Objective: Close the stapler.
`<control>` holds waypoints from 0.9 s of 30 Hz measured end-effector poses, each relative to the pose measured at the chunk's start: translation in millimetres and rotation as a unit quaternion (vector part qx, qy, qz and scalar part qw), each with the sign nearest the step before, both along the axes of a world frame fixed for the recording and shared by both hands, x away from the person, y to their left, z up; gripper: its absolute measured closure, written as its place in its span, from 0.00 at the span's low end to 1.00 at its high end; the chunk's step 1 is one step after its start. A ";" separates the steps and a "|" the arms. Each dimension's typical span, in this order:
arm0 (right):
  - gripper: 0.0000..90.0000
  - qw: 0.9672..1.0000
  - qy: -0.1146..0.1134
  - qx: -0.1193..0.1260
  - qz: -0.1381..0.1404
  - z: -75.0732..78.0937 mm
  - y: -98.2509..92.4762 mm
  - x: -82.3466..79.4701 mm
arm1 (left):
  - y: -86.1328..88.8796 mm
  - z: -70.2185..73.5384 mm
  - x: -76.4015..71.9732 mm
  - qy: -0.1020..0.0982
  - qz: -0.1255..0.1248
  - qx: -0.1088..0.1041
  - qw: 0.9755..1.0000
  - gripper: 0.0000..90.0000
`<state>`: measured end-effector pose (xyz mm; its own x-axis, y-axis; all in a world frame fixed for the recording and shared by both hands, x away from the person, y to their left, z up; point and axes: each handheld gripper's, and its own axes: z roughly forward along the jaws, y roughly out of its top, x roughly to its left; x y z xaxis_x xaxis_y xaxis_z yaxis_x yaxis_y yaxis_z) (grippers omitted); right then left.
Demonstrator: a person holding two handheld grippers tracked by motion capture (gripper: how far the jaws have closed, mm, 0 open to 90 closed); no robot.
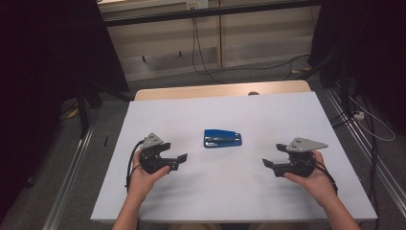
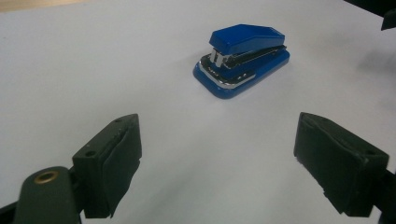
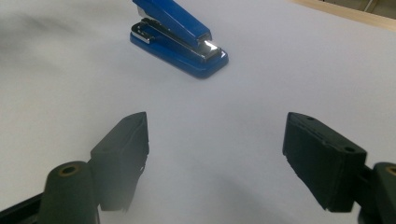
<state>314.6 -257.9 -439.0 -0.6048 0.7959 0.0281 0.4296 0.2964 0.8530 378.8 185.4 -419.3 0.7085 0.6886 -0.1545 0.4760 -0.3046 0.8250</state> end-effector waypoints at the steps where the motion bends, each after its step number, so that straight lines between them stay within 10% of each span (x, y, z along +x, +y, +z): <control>1: 0.25 1.000 0.001 -0.001 0.001 -0.1 -0.1 -1.3 | 1.7 0.2 -0.9 -0.001 0.001 -0.001 1.000 0.17; 27: 0.22 1.000 0.003 -0.009 -0.009 -5.0 -16.0 -26.4 | 45.6 -6.5 -18.6 -0.011 0.015 0.014 1.000 0.13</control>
<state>288.2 -273.9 -444.0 -0.5905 0.8069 0.0178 0.4396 0.3031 0.8455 360.2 231.0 -425.8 0.6903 0.7137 -0.1191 0.4668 -0.3135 0.8269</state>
